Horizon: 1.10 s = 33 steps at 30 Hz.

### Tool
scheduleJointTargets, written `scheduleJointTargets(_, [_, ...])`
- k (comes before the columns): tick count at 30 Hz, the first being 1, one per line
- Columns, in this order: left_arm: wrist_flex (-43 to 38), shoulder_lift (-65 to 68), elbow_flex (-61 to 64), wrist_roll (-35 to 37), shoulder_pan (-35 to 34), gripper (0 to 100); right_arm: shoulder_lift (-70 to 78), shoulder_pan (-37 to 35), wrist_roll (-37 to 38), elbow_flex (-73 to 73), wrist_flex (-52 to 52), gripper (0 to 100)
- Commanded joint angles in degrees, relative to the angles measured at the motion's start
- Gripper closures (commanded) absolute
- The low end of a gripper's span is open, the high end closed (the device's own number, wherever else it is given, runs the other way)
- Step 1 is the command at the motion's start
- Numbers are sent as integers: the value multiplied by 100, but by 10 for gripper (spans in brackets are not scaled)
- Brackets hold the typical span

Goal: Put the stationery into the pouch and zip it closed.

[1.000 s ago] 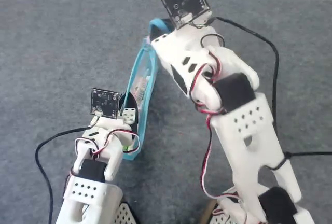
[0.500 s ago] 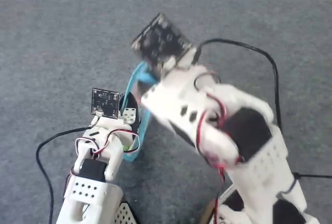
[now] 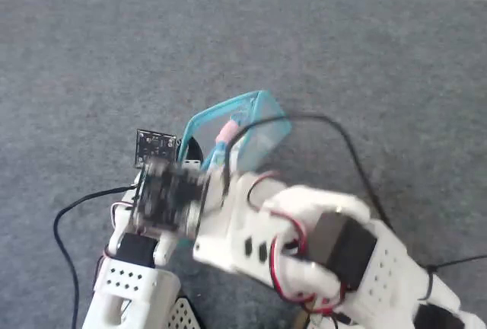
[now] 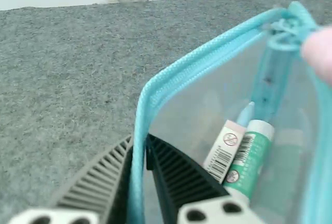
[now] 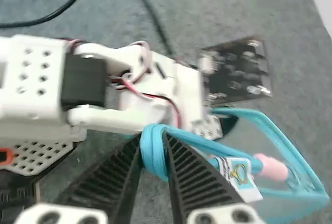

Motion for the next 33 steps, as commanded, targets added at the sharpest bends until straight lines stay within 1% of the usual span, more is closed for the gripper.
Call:
scheduleJointTargets(1, [176,70,40,-35,26,990,-760,-602,281,431,-400,991])
scheduleJointTargets(8, [176,70,40,-44,44,990,-1393,-743,281,598,-743,991])
scheduleJointTargets(11, [185,70,66,-44,246,990,-1323,-1103,281,492,-884,990])
scheduleJointTargets(13, [185,70,66,-44,290,990,-1235,-1024,281,448,-892,976])
scheduleJointTargets(14, [185,70,75,-53,290,990,-1200,-884,281,457,-866,949])
scheduleJointTargets(18, [193,70,75,-53,290,990,-1095,31,-246,475,-734,771])
scheduleJointTargets(20, [193,70,75,-53,290,990,-1138,330,-70,457,-585,689])
scheduleJointTargets(21, [193,70,75,-53,290,990,-1174,409,62,431,-479,667])
scheduleJointTargets(22, [193,70,75,-53,290,990,-1218,479,193,404,-356,656])
scheduleJointTargets(24, [193,70,75,-53,290,990,-1305,646,387,369,-198,667])
scheduleJointTargets(26, [193,70,75,-53,290,990,-1367,1051,492,360,-171,694])
scheduleJointTargets(28, [193,70,75,-53,290,990,-1323,1771,501,369,-171,719])
scheduleJointTargets(33, [281,62,57,-53,308,990,-857,3899,818,440,-224,746])
